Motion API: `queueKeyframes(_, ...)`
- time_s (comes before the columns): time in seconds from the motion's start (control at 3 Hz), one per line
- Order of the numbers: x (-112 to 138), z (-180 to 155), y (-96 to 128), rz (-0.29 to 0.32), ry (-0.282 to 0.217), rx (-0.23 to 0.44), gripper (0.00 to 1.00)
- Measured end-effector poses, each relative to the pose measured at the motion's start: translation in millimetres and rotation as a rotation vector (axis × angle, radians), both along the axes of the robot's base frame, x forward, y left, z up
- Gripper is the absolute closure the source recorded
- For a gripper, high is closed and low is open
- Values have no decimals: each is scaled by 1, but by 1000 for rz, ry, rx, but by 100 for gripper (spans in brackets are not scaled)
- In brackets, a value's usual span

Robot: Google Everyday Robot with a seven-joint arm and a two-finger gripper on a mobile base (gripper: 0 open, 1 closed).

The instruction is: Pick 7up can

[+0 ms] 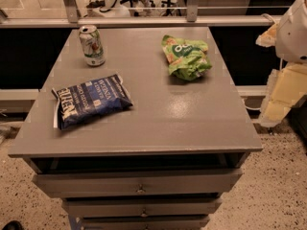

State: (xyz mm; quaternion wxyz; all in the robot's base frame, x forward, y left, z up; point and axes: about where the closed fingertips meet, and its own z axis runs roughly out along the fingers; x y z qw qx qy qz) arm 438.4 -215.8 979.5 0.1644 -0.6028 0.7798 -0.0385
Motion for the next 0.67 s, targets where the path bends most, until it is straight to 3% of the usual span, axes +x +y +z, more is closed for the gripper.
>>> queueKeyframes(0.33,0,0,0,0,0,0,0)
queueKeyframes(0.67,18,-2,11,-2,-34,64,0)
